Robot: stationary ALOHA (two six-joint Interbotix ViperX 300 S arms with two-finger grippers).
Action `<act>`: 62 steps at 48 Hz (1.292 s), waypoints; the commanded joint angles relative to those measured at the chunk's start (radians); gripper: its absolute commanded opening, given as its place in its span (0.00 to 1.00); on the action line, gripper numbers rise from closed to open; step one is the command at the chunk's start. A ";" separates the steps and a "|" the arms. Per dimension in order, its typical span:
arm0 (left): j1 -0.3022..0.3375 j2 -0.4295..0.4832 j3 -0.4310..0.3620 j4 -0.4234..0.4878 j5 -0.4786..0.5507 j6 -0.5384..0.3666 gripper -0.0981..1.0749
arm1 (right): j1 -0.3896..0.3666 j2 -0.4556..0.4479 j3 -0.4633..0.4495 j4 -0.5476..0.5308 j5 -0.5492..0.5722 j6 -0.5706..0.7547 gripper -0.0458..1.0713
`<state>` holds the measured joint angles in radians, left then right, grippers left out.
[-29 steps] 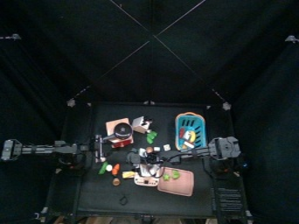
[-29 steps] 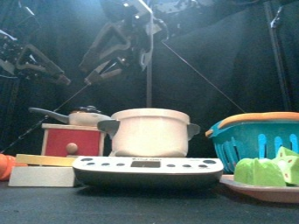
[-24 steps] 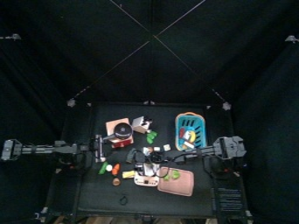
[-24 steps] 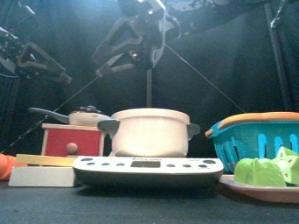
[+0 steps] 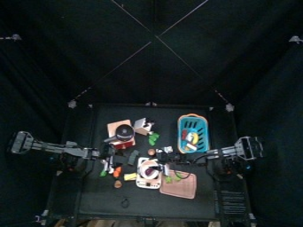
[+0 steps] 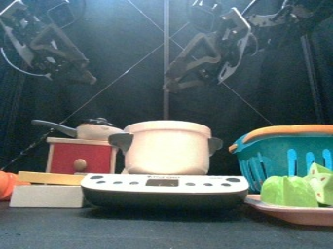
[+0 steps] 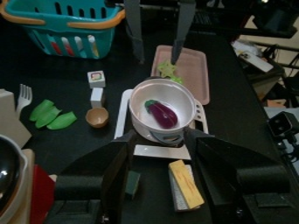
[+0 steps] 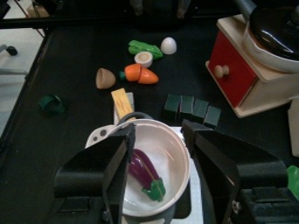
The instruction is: Move basket left
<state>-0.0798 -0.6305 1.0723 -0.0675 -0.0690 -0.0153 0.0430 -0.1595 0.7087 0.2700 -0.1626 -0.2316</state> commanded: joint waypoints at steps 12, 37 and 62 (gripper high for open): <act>0.017 0.250 -0.183 0.041 -0.014 0.003 0.81 | 0.000 -0.265 0.156 -0.005 -0.026 -0.002 0.79; 0.080 0.552 -0.407 0.035 0.052 0.003 0.81 | -0.048 -0.428 0.325 0.029 -0.126 0.002 0.79; 0.175 0.681 -0.598 0.021 0.003 0.000 0.80 | -0.344 -0.534 0.357 0.175 -0.049 0.002 0.76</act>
<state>0.0798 0.0353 0.5323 -0.0337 -0.0552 -0.0153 -0.2240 -0.6596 1.0677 0.4403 -0.2439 -0.2301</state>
